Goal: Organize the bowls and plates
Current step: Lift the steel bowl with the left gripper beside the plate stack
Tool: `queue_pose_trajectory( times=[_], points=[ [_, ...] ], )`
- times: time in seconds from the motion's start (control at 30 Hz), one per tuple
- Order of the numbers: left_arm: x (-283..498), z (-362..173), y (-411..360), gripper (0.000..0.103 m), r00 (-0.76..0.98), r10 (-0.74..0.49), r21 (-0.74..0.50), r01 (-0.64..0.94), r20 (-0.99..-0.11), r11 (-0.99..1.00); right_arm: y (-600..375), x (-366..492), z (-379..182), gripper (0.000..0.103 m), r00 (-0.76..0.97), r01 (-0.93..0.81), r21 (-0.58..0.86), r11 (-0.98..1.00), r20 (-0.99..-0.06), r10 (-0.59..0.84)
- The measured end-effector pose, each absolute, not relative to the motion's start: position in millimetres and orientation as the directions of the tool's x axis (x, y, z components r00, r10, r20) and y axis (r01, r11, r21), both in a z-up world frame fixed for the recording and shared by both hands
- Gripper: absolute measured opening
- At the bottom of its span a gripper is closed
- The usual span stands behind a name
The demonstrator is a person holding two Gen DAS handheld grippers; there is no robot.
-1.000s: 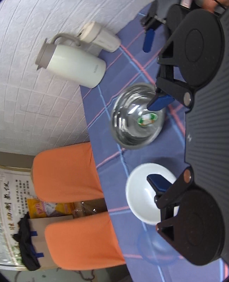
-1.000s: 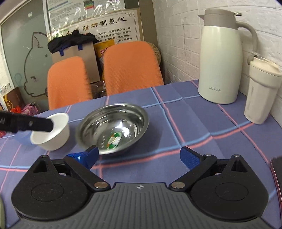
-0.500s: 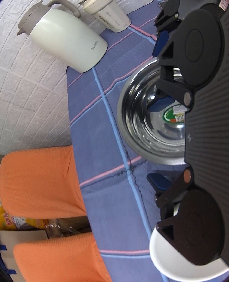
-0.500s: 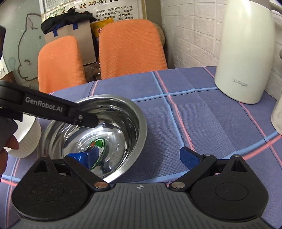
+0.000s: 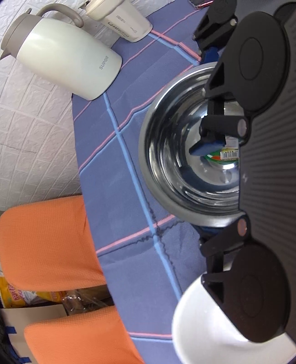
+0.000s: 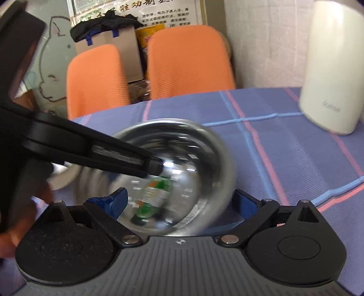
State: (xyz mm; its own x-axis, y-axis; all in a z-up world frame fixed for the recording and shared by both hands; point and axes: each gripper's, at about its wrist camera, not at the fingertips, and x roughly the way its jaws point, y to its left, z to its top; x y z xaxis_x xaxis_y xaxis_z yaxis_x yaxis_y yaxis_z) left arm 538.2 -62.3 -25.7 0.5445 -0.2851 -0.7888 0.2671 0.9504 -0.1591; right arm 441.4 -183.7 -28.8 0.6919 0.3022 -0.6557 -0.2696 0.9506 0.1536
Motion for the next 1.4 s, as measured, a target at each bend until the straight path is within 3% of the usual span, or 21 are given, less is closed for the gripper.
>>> queue_pose_trajectory(
  times=[0.27,0.5,1.13,1.4],
  points=[
    [527.8,-17.5,-57.7,0.046,0.521,-0.293,-0.164,0.281,-0.802,0.946,-168.9,430.3,-19.0,0.087,0.652,-0.3,0.193,0.934,-0.673,0.348],
    [498.6,4.3,-47.9,0.046,0.542,-0.302,-0.17,0.28,-0.784,0.945,-161.3,406.2,-1.9,0.088,0.677,-0.323,0.14,0.936,-0.657,0.332],
    [313.7,-4.7,-4.0,0.05,0.533,-0.28,-0.168,0.25,-0.798,0.954,-127.4,250.0,-13.7,0.088,0.62,-0.368,0.194,0.909,-0.678,0.396],
    [277.2,-8.6,3.4,0.052,0.536,-0.304,-0.2,0.243,-0.788,0.949,-124.6,221.7,-19.4,0.088,0.597,-0.362,0.228,0.904,-0.687,0.413]
  ],
)
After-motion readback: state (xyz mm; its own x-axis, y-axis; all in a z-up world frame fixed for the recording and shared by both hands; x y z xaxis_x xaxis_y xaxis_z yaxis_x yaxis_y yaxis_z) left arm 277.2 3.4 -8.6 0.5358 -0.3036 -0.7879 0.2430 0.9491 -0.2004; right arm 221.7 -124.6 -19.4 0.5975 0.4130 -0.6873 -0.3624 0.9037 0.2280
